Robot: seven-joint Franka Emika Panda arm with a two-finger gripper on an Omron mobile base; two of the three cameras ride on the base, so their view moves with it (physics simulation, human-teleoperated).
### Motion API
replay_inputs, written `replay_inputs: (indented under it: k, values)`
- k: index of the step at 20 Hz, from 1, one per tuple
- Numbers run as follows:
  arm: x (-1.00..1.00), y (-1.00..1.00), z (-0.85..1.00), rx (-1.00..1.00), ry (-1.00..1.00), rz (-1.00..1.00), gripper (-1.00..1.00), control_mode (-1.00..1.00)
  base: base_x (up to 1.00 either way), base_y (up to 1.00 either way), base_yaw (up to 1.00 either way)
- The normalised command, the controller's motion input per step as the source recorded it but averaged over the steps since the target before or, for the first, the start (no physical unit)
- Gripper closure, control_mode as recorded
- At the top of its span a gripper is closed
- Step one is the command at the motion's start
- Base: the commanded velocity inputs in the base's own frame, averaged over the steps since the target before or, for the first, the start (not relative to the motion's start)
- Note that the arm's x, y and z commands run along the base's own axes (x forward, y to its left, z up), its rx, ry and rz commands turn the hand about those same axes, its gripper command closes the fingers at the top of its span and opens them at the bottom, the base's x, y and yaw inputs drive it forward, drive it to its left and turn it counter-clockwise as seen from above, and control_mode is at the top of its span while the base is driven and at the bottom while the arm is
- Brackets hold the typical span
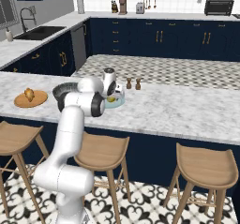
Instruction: Pick the chicken drumstick and lemon from their plates and place them in the bowl. Then put the bowl in the fridge.
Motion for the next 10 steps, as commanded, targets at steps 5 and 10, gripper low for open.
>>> replay_inputs:
  k: [5, 10]
  values:
    - [-0.12, 0.14, -0.2, 0.0, -0.09, 0.0, 1.0, -1.0, 0.0, 0.0, 0.0]
    - [-0.75, 0.19, -0.05, 0.0, -0.24, 0.0, 1.0, -1.0, 0.0, 0.0, 0.0]
